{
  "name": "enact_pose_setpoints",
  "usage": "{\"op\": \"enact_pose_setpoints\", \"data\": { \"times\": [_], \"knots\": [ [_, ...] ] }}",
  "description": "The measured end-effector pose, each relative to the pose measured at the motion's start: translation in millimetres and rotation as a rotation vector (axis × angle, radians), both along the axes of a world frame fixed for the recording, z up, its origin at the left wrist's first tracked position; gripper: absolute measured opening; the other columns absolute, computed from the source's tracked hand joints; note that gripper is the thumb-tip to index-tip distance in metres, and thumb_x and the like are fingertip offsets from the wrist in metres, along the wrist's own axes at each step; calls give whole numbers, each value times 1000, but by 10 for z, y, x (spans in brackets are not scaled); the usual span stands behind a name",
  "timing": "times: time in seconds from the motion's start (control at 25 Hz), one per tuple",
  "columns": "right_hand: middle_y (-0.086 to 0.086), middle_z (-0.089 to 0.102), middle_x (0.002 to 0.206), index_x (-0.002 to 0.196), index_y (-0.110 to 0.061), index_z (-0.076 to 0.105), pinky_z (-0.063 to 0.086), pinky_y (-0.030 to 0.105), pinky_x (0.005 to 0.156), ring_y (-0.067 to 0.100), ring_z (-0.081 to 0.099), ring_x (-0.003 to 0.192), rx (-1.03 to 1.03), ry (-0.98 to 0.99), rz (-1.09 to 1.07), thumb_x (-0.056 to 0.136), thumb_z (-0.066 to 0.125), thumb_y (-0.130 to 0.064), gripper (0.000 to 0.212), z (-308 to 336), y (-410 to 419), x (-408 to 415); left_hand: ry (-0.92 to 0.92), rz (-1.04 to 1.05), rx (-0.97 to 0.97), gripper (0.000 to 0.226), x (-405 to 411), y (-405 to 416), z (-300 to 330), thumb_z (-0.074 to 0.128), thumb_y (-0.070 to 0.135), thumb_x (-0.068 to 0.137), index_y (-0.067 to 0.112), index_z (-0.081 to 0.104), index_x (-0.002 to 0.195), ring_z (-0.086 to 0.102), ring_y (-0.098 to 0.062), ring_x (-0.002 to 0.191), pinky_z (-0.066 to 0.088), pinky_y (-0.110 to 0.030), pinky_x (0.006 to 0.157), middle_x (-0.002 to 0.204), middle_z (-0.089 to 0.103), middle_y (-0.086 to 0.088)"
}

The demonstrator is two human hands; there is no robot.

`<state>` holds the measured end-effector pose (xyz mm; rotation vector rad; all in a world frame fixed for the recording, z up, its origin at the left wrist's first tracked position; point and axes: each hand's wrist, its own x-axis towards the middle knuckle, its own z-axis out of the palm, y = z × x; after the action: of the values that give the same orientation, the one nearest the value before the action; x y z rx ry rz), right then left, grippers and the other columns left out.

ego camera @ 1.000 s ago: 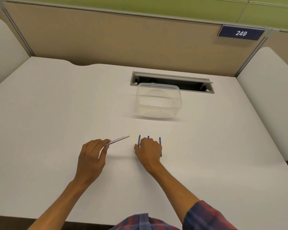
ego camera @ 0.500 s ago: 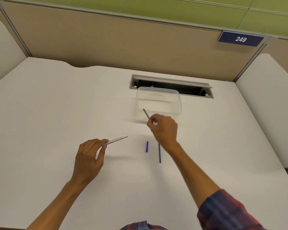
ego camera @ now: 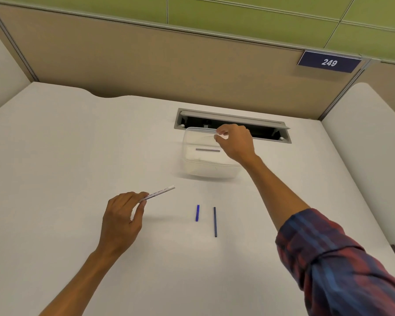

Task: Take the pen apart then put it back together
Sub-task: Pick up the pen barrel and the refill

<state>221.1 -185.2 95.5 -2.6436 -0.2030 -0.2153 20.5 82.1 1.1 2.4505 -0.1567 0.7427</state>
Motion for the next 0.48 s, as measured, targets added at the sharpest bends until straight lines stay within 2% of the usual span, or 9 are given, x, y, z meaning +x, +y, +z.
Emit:
{"op": "enact_pose_setpoints", "data": {
  "times": [0.24, 0.36, 0.48],
  "knots": [
    [4, 75, 103, 104, -13, 72, 50, 42, 92, 21, 70, 90, 206, -177, -176, 89, 65, -21, 18, -340, -133, -714, 21, -9, -19, 28, -22, 7, 47, 50, 25, 92, 11, 70, 105, 60, -17, 89, 43, -31, 82, 92, 70, -1],
    [2, 74, 95, 101, -14, 70, 50, 44, 88, 21, 71, 84, 245, -55, -213, 87, 67, -19, 15, -730, -162, -1304, 27, -5, -34, 27, -64, 1, 70, 50, 24, 92, 12, 70, 105, 60, -19, 88, 43, -32, 82, 91, 69, 0],
    [-1, 73, 92, 94, -16, 71, 49, 42, 87, 20, 69, 83, 198, 127, -240, 87, 68, -30, 16, -1048, -137, -1755, 22, -13, -30, 25, -116, -12, 96, 52, 22, 91, 11, 71, 104, 59, -17, 87, 43, -31, 82, 91, 69, 0]
  ]
}}
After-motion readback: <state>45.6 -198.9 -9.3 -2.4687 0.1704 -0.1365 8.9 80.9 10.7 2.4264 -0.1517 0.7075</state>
